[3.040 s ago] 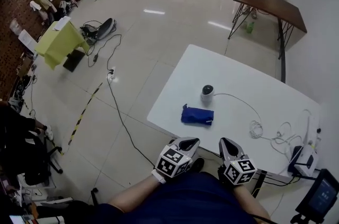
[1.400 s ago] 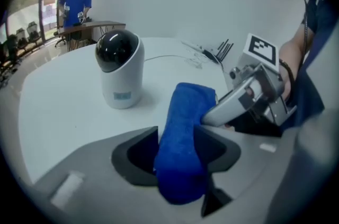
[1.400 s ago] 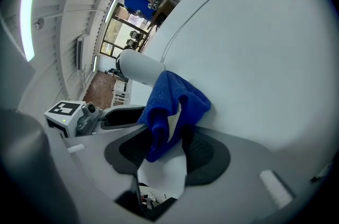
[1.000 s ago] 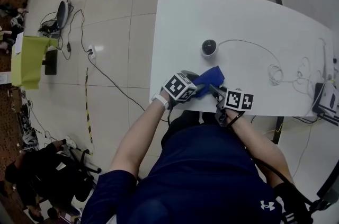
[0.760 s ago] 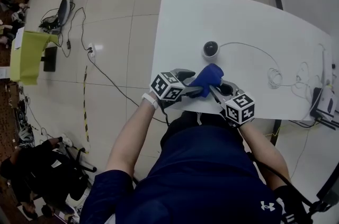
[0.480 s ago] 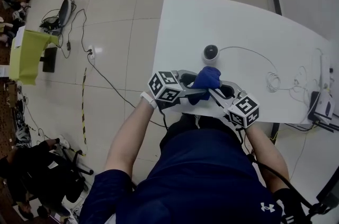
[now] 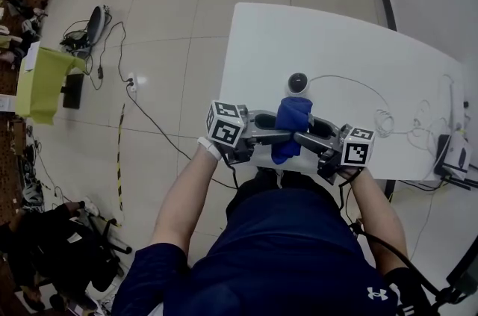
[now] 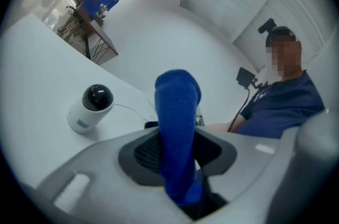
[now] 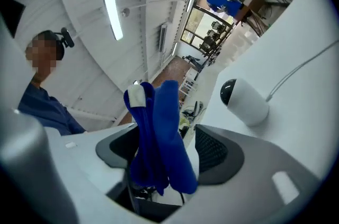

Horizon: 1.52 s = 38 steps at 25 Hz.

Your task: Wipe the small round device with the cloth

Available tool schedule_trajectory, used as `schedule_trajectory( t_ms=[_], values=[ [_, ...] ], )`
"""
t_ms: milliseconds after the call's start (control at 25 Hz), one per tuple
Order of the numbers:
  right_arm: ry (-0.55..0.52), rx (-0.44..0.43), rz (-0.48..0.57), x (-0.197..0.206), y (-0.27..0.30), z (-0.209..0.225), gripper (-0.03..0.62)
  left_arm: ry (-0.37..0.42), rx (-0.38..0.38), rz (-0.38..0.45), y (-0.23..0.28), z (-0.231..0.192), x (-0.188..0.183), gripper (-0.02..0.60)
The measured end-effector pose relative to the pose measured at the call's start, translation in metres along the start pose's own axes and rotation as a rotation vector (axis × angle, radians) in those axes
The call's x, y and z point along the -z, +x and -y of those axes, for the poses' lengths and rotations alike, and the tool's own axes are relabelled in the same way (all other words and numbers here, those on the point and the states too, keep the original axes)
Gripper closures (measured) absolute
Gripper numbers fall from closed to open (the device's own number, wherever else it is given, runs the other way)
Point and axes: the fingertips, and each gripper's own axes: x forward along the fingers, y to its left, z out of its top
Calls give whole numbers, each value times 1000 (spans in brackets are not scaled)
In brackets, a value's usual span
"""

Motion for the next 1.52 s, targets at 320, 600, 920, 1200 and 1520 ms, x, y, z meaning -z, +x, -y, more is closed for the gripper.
schedule_trajectory(
  t_ms=[320, 600, 920, 1200, 1520],
  values=[
    [7, 19, 107, -20, 0, 2, 470, -9, -110, 69, -9, -21, -10, 364],
    [-295, 400, -6, -49, -8, 53, 472, 166, -594, 158, -56, -72, -34, 434],
    [-207, 356, -50, -60, 10, 63, 471, 218, -569, 76, -19, -77, -36, 347],
    [84, 268, 169, -89, -37, 92, 474, 272, -622, -78, -2, -100, -25, 351],
    [410, 251, 231, -67, -54, 145, 474, 215, -676, -120, -8, -125, -11, 351]
  ],
)
